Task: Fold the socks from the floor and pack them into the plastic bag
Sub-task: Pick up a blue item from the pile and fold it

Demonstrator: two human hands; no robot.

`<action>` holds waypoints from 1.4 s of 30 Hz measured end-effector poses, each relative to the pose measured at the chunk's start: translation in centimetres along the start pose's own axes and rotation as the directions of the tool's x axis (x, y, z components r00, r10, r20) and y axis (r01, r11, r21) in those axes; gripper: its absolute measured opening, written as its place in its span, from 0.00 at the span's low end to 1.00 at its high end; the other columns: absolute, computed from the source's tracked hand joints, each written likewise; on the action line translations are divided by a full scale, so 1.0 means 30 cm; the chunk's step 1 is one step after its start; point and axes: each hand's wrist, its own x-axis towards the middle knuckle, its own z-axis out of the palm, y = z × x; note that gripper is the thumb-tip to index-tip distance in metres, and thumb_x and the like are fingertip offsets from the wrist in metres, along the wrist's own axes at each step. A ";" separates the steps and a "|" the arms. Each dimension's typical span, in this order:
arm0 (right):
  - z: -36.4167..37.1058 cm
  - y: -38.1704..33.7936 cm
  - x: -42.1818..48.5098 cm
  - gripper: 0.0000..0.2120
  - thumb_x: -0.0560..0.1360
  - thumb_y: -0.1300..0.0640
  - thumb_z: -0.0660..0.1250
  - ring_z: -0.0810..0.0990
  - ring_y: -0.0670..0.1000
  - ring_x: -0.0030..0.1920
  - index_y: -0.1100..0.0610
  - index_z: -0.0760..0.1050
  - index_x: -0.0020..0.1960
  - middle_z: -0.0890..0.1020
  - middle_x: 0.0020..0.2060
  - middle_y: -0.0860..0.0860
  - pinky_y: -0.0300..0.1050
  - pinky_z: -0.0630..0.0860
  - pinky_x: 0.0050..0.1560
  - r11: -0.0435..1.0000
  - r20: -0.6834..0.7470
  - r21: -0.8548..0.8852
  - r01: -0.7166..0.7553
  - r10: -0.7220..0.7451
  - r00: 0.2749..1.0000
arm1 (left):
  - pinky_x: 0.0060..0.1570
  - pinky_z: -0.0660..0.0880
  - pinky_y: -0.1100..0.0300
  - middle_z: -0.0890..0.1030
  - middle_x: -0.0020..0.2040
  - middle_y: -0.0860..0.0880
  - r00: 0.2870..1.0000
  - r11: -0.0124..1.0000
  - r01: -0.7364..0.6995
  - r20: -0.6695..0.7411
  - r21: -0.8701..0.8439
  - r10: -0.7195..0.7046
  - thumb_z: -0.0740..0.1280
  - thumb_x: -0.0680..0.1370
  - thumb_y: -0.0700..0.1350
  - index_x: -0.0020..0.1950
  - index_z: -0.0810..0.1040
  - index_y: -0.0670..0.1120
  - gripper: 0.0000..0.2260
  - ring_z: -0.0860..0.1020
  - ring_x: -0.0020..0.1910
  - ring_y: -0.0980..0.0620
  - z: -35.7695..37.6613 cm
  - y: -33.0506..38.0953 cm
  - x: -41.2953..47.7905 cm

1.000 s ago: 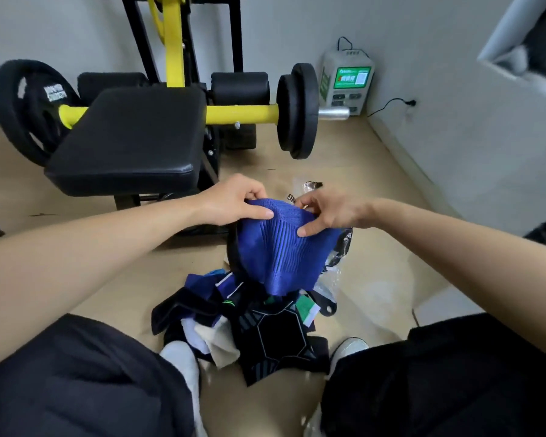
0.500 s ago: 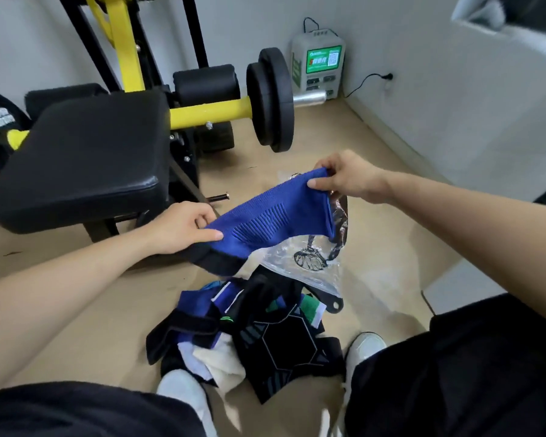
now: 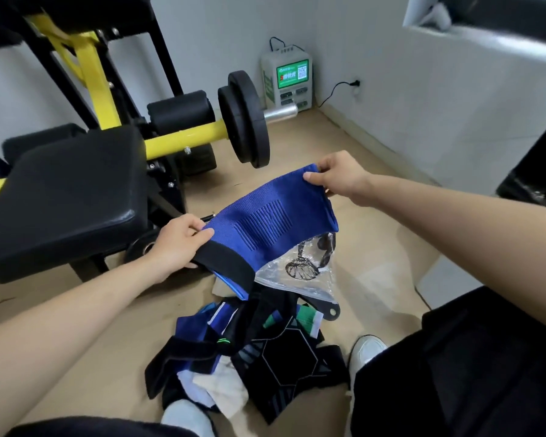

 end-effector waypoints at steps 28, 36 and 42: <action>0.293 -0.087 -0.158 0.20 0.68 0.53 0.80 0.83 0.51 0.49 0.54 0.81 0.57 0.84 0.50 0.46 0.46 0.80 0.54 0.958 0.213 0.029 0.285 -0.285 0.935 | 0.42 0.83 0.60 0.85 0.54 0.38 0.956 0.608 0.291 0.241 -0.739 -0.165 0.72 0.78 0.40 0.59 0.81 0.36 0.11 0.85 0.53 0.45 0.046 0.253 -0.075; 0.251 -0.094 -0.130 0.09 0.71 0.60 0.76 0.77 0.46 0.36 0.59 0.81 0.49 0.83 0.42 0.52 0.38 0.76 0.41 0.966 0.096 0.032 0.258 -0.260 0.961 | 0.48 0.83 0.56 0.87 0.47 0.46 1.000 0.901 -0.006 -0.012 -0.434 0.001 0.76 0.75 0.48 0.57 0.82 0.44 0.14 0.86 0.47 0.49 -0.001 0.233 -0.080; 0.167 -0.138 -0.130 0.04 0.75 0.68 0.71 0.77 0.42 0.33 0.63 0.77 0.48 0.80 0.41 0.56 0.33 0.75 0.35 0.968 0.284 0.184 0.169 -0.217 0.934 | 0.65 0.70 0.52 0.73 0.66 0.56 0.873 0.842 -0.475 0.019 0.255 0.487 0.77 0.66 0.64 0.72 0.72 0.57 0.36 0.69 0.67 0.54 -0.046 0.172 -0.041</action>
